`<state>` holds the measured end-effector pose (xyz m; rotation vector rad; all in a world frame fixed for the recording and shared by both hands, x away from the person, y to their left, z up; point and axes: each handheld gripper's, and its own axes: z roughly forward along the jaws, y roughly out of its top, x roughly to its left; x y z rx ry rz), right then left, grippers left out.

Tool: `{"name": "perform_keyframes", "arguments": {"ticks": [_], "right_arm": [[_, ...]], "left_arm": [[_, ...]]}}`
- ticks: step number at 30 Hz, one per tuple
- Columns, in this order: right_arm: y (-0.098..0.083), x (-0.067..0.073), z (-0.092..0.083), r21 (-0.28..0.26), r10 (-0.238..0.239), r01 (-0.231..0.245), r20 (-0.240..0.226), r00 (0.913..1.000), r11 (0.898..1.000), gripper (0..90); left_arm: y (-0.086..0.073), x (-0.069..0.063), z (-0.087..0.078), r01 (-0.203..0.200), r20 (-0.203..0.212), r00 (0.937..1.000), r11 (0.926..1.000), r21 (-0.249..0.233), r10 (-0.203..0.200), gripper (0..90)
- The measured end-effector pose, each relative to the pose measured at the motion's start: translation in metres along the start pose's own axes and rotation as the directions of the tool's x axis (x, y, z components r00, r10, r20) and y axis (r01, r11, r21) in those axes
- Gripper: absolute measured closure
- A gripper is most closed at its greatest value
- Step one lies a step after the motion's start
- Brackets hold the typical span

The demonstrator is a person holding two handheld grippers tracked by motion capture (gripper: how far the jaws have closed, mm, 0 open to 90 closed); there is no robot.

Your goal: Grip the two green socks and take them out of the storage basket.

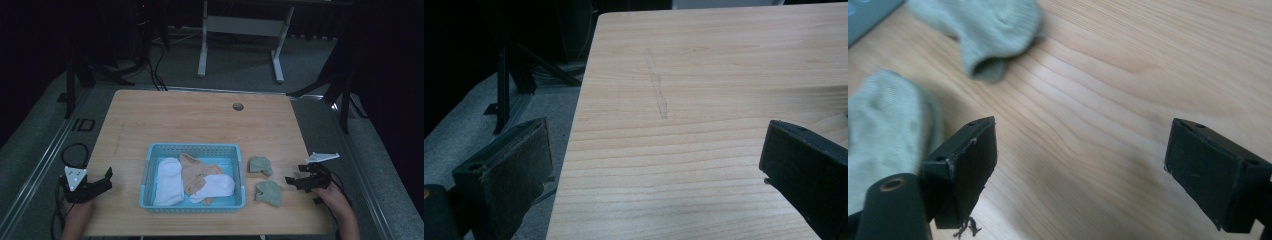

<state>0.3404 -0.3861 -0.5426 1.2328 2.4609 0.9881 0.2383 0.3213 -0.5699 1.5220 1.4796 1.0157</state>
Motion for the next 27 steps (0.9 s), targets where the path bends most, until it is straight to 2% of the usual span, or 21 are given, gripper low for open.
{"name": "perform_keyframes", "arguments": {"ticks": [8,11,14,16,17,19,20,22,24,27], "right_arm": [[-0.021,0.0,-0.004,-0.073,0.056,-0.051,0.078,0.9954,0.996,13.3],[-0.024,0.002,-0.006,-0.097,0.092,-0.08,0.132,0.9869,0.992,13.3],[-0.027,0.004,-0.008,-0.128,0.127,-0.106,0.167,0.9779,0.986,13.3],[-0.029,0.005,-0.009,-0.155,0.157,-0.128,0.195,0.9682,0.98,13.3],[-0.031,0.005,-0.01,-0.177,0.178,-0.141,0.216,0.9599,0.974,13.3],[-0.034,0.004,-0.011,-0.201,0.216,-0.172,0.224,0.9504,0.964,13.3],[-0.035,0.004,-0.011,-0.207,0.227,-0.182,0.218,0.9493,0.961,13.3],[-0.037,0.005,-0.009,-0.203,0.229,-0.182,0.238,0.9438,0.962,13.3],[-0.038,0.007,-0.008,-0.199,0.22,-0.172,0.249,0.9431,0.965,13.3],[-0.039,0.009,-0.008,-0.205,0.223,-0.172,0.258,0.94,0.964,13.3]], "left_arm": [[0.0,0.0,0.0,0.0,-0.001,1.0,1.0,0.001,0.0,0.4],[0.0,0.0,0.0,0.0,0.0,1.0,1.0,0.001,0.0,0.3],[0.0,0.0,0.0,0.001,0.001,1.0,1.0,0.001,-0.001,0.4],[0.0,0.0,0.0,0.0,0.002,1.0,1.0,0.001,0.0,0.4],[0.0,0.0,0.0,0.001,0.002,1.0,1.0,0.001,-0.001,0.4],[0.0,0.0,0.0,0.002,0.003,1.0,1.0,0.001,-0.002,0.3],[0.0,0.0,0.0,0.003,0.003,1.0,1.0,0.002,-0.003,0.4],[0.0,0.0,0.0,0.003,0.003,1.0,1.0,0.002,-0.003,0.4],[0.0,0.0,0.0,0.003,0.002,1.0,1.0,0.001,-0.003,0.4],[0.0,0.0,0.0,0.005,0.002,1.0,1.0,0.003,-0.005,0.4]]}}
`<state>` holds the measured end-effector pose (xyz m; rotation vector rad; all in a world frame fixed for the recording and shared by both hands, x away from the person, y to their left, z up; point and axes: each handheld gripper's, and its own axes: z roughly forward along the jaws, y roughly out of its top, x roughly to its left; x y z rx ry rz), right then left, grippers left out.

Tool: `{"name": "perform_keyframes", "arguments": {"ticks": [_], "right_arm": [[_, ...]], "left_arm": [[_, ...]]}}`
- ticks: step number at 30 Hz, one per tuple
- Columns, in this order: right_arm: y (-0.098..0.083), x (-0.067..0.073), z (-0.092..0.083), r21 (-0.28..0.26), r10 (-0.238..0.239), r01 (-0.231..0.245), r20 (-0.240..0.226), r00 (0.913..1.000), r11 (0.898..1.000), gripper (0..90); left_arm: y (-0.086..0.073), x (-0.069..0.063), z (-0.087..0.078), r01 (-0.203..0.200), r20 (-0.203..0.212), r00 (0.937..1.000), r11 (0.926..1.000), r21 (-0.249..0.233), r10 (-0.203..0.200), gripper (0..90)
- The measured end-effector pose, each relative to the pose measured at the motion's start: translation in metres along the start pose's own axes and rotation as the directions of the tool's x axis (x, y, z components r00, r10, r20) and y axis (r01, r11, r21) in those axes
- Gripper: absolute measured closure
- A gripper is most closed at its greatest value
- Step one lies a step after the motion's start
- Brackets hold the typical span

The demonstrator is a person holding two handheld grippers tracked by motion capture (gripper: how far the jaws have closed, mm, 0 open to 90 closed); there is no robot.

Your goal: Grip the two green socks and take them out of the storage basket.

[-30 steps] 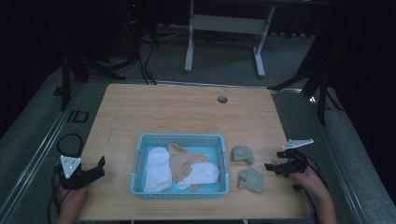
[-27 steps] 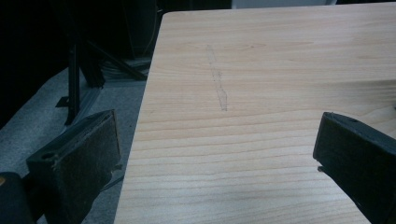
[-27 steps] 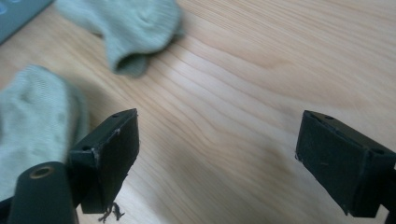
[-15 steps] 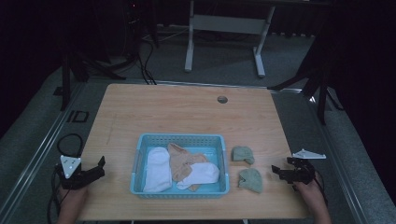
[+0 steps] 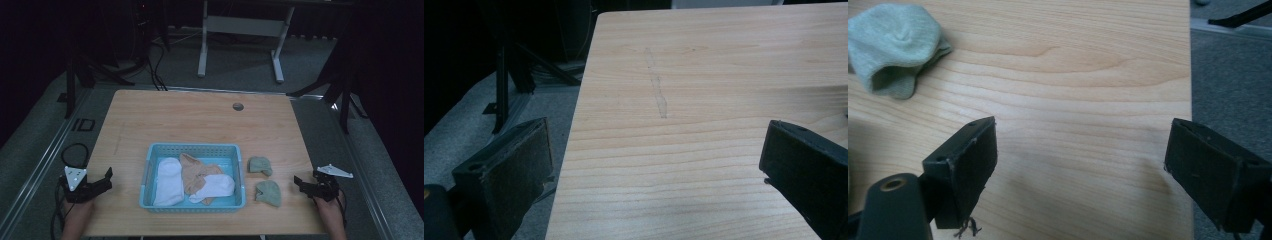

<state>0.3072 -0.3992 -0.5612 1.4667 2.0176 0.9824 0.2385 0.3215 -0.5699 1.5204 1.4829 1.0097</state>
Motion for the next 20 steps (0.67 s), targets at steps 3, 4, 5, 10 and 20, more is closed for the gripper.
{"name": "perform_keyframes", "arguments": {"ticks": [3,4,5,10,20], "right_arm": [[-0.0027,-0.0003,-0.0005,-0.026,0.032,-0.031,0.033,0.9989,0.999,13.4],[-0.0029,-0.0003,-0.0006,-0.029,0.036,-0.034,0.046,0.9983,0.999,13.4],[-0.0029,-0.0007,-0.0006,-0.034,0.041,-0.039,0.067,0.9969,0.999,13.6],[-0.0029,-0.0039,-0.002,-0.07,0.086,-0.078,0.124,0.9886,0.995,14.0],[-0.0013,-0.0016,0.0016,-0.032,0.061,-0.057,0.131,0.9895,0.998,14.0]], "left_arm": [[-0.0001,0.0,-0.0001,-0.003,0.0,1.0,1.0,-0.002,0.003,0.3],[-0.0001,-0.0001,-0.0002,-0.004,0.0,1.0,1.0,-0.002,0.004,0.4],[-0.0001,-0.0001,-0.0001,-0.004,0.0,1.0,1.0,-0.002,0.004,0.3],[-0.0001,-0.0002,-0.0002,-0.004,0.0,1.0,1.0,-0.002,0.004,0.4],[-0.0003,-0.0005,-0.0001,-0.005,0.002,1.0,1.0,-0.004,0.005,0.3]]}}
